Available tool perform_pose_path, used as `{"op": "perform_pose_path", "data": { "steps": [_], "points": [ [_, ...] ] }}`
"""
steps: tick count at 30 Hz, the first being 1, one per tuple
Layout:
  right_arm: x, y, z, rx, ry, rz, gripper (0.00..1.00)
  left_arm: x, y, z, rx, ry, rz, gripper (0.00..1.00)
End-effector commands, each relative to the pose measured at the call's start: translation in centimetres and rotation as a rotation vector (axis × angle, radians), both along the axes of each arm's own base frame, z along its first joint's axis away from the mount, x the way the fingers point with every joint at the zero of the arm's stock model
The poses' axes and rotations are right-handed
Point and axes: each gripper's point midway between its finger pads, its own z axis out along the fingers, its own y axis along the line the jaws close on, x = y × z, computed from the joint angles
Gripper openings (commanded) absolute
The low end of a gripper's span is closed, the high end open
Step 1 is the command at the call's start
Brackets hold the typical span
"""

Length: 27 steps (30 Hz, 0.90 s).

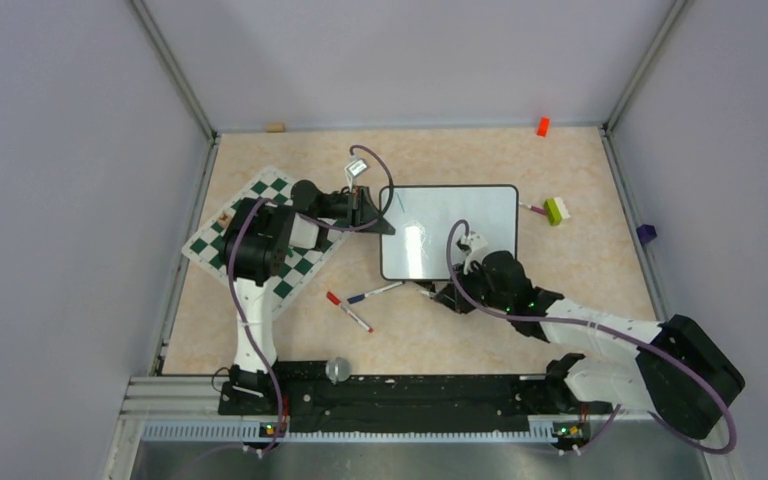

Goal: Write a sentence on the whiteboard

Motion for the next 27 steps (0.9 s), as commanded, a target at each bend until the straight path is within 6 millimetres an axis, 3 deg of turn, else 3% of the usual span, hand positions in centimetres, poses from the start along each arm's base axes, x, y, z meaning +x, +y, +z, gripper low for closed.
{"op": "perform_pose_path", "data": {
  "steps": [1,11,15,22,27],
  "points": [
    [2.1,-0.8,0.4,0.061,-0.002,-0.069,0.00,1.0,-0.5,3.4,-0.067,-0.161,0.040,0.00],
    [5.0,-1.8,1.3,0.117,-0.010,-0.097,0.00,2.3,-1.0,3.9,-0.075,-0.142,0.041,0.00],
    [6.0,-3.5,0.8,0.092,0.010,-0.158,0.00,2.9,-1.2,4.0,-0.082,-0.139,0.054,0.00],
    [4.1,-2.8,2.9,0.170,-0.010,-0.032,0.00,3.8,-1.4,3.1,-0.075,-0.117,0.059,0.00],
    [3.7,-3.7,3.7,0.142,-0.020,-0.067,0.00,4.7,-1.6,2.7,-0.076,-0.109,0.076,0.00]
  ]
}}
